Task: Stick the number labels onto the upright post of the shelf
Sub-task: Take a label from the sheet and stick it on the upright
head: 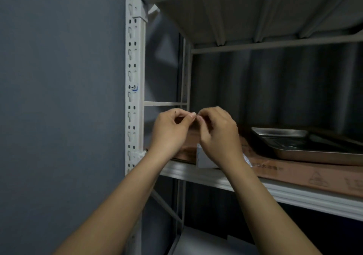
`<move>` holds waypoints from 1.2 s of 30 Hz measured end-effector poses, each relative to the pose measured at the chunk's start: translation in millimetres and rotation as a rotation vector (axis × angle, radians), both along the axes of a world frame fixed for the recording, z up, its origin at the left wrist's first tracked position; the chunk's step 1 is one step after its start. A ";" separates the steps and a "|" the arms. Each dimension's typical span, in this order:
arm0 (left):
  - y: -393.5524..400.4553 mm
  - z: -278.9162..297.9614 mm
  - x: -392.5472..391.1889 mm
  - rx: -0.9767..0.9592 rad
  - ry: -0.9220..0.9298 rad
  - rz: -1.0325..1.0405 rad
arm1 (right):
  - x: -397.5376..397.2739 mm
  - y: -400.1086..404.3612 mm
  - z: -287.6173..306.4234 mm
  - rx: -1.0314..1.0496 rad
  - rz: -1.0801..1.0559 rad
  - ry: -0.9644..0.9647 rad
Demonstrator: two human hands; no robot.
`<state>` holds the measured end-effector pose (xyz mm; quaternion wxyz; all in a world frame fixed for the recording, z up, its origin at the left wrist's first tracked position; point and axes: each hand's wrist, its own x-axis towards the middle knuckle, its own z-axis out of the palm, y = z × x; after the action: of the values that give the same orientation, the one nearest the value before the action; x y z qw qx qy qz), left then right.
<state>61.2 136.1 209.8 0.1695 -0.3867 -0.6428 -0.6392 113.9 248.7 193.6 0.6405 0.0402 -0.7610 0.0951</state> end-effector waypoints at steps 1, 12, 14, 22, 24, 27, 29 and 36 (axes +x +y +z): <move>9.7 1.6 1.8 -0.014 0.013 0.006 | 5.2 8.0 2.4 -0.048 0.011 -0.011; 108.1 13.6 16.7 -0.148 0.008 -0.067 | 61.3 131.3 31.6 -0.644 -0.159 -0.153; 123.0 15.7 18.8 -0.207 0.003 -0.070 | 70.6 154.1 31.6 -0.699 -0.197 -0.207; 161.0 20.4 16.9 -0.272 0.000 -0.081 | 87.4 202.2 31.6 -0.584 -0.587 -0.590; 162.6 20.6 14.2 -0.267 0.002 -0.092 | 85.6 202.7 34.3 -0.535 -0.575 -0.702; 156.6 20.2 11.1 -0.246 -0.011 -0.147 | 78.7 191.1 37.4 -0.453 -0.495 -0.742; 147.0 19.2 7.7 -0.243 0.007 -0.147 | 70.7 179.5 38.6 -0.402 -0.438 -0.728; 80.2 16.2 -31.0 -0.080 0.131 0.055 | 33.7 100.4 49.4 -0.224 -0.078 -0.631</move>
<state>30.2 216.3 226.0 0.2131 -0.4165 -0.6655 -0.5816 147.6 349.0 243.0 0.3770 -0.0909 -0.9076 0.1611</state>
